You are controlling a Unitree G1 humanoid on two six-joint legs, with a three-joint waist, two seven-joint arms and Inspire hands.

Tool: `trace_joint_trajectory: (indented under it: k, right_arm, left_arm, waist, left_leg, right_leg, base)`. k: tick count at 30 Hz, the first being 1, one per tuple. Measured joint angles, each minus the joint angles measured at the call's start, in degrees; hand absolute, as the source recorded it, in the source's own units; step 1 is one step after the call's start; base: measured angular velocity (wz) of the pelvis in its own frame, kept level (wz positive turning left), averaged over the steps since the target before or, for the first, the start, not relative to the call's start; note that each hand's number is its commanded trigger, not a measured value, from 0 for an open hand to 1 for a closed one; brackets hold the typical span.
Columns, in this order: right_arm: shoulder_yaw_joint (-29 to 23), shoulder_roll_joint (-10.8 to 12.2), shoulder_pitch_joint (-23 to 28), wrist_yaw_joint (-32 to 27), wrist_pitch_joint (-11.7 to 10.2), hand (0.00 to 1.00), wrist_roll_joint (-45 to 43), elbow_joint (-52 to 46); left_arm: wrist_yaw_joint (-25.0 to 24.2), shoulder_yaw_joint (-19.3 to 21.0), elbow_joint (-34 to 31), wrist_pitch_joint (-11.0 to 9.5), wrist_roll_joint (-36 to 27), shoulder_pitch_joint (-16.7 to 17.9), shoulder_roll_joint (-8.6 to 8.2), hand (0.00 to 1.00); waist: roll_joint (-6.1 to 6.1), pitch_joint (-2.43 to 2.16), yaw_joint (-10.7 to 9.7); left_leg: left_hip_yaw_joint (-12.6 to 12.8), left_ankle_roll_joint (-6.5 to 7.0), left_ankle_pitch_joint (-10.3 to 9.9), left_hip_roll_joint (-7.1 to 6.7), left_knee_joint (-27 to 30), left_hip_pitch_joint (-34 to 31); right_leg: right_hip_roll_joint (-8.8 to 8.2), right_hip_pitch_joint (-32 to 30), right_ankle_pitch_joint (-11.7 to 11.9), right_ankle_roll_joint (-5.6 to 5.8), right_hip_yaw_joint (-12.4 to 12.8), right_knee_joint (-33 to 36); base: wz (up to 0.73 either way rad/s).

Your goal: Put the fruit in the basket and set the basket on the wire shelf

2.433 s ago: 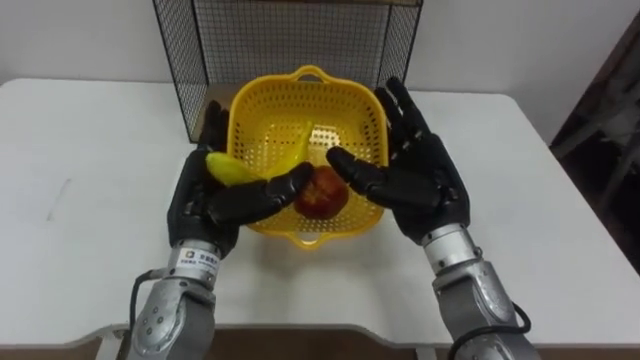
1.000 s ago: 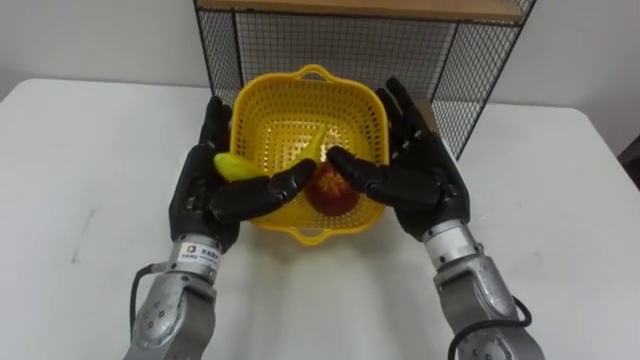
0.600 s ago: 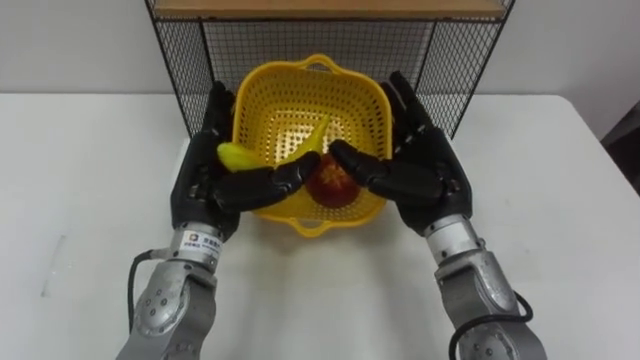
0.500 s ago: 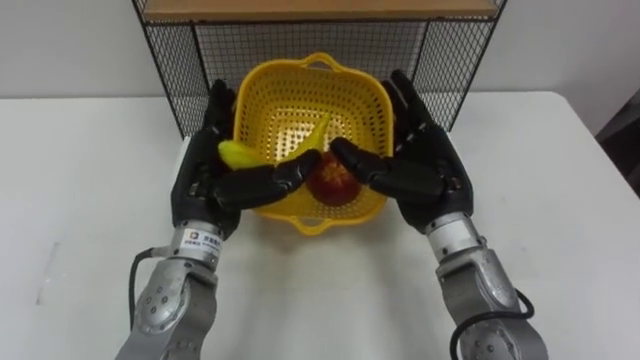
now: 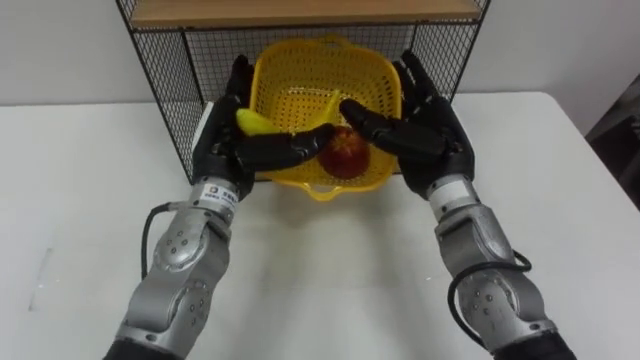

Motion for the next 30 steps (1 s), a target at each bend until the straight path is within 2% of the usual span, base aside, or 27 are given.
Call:
trace_joint_trajectory:
  k: [2, 5, 7, 10, 12, 14, 16, 23, 28, 30]
  right_arm:
    - [-0.3, 0.1, -0.9, -1.8, 1.7, 0.00, 0.0, 0.3]
    - [-0.5, 0.2, -3.6, -3.1, 2.5, 0.00, 0.6, 3.3]
    - [-0.6, 0.2, -5.8, -4.1, 3.5, 0.00, 1.4, 5.6]
    - [-0.7, 0.1, -8.1, -4.7, 3.8, 0.00, 2.5, 6.6]
    - [-0.6, 0.2, -10.3, -4.7, 3.9, 0.00, 2.9, 8.3]
    - [-0.6, 0.2, -14.2, -4.7, 4.9, 0.00, 1.9, 12.3]
    - [-0.6, 0.3, -15.9, -4.6, 5.9, 0.00, 1.2, 14.4]
    - [-1.2, 0.9, -17.8, -4.5, 8.7, 0.00, 1.2, 18.7]
    - [-2.2, 1.2, -20.5, -3.8, 8.8, 0.00, 1.4, 23.1]
    - [-2.9, 1.6, -21.7, -3.1, 9.2, 0.00, 1.4, 25.7]
  left_arm:
    - [0.7, 0.6, 0.1, 2.4, -0.1, -1.4, -0.08, 0.00]
    - [1.4, 2.0, 1.2, 4.0, -0.1, -3.4, -0.90, 0.00]
    - [2.0, 3.1, 3.3, 4.7, -0.3, -5.7, -1.76, 0.00]
    - [3.2, 4.1, 5.2, 5.4, -0.3, -8.5, -2.64, 0.00]
    - [3.8, 4.7, 7.2, 5.6, -0.3, -10.2, -2.71, 0.00]
    - [5.1, 4.7, 10.1, 6.8, -0.3, -12.8, -2.69, 0.00]
    - [5.5, 5.0, 11.5, 7.6, 0.0, -14.1, -2.70, 0.00]
    - [5.5, 6.3, 11.8, 11.7, -0.3, -14.3, -2.44, 0.00]
    - [5.9, 7.5, 12.1, 12.6, -0.3, -14.9, -2.67, 0.00]
    - [5.9, 8.3, 14.2, 12.9, -0.3, -15.9, -2.93, 0.00]
  waist:
    - [0.00, 0.00, 0.2]
    - [0.02, -0.02, 0.3]
    - [0.03, -0.04, 0.6]
    - [0.05, -0.07, 1.1]
    - [0.04, -0.07, 1.3]
    - [0.04, -0.08, 1.4]
    - [0.03, -0.08, 1.5]
    - [0.38, -0.30, 1.4]
    - [0.79, -0.42, 1.2]
    - [0.97, -0.36, 1.2]
  left_leg:
    - [0.0, -0.07, 0.1, 0.07, -0.1, -0.1]
    - [0.1, -0.10, 0.2, 0.12, -0.1, 0.4]
    - [0.1, -0.10, 0.2, 0.12, -0.2, 0.4]
    - [0.4, -0.17, 0.2, 0.18, -0.2, 0.5]
    - [0.5, -0.19, 0.6, 0.10, -1.0, 0.8]
    - [0.5, -0.26, 1.4, -0.10, -2.3, 1.3]
    - [0.4, -0.30, 1.6, -0.07, -2.6, 1.3]
    - [0.2, -0.51, 1.7, -0.01, -2.7, 1.2]
    - [-0.3, -0.51, 1.7, -0.05, -2.7, 1.4]
    - [-0.4, -0.51, 1.7, -0.05, -2.8, 2.0]
  right_leg:
    - [-0.09, 0.0, 0.2, -0.07, 0.1, -0.4]
    - [-0.02, 0.4, 0.2, -0.08, 0.3, -0.5]
    - [-0.04, 0.4, 0.2, -0.09, 0.3, -0.5]
    - [-0.01, 0.4, 0.3, -0.15, 0.3, -0.5]
    - [-0.02, 0.4, 0.5, -0.20, 0.4, -0.8]
    - [0.02, 0.7, 1.0, -0.22, 0.9, -1.6]
    - [0.16, 0.8, 1.1, -0.29, 1.0, -1.9]
    - [0.26, 1.0, 1.4, -0.45, 0.8, -2.6]
    - [0.27, 1.7, 1.6, -0.43, 0.1, -3.6]
    - [0.28, 2.3, 1.6, -0.43, 0.0, -3.8]
  base:
    - [0.00]
    - [0.00]
    - [0.00]
    - [-0.03]
    - [-0.02]
    - [0.00]
    - [0.00]
    - [-0.01]
    - [0.02]
    - [0.00]
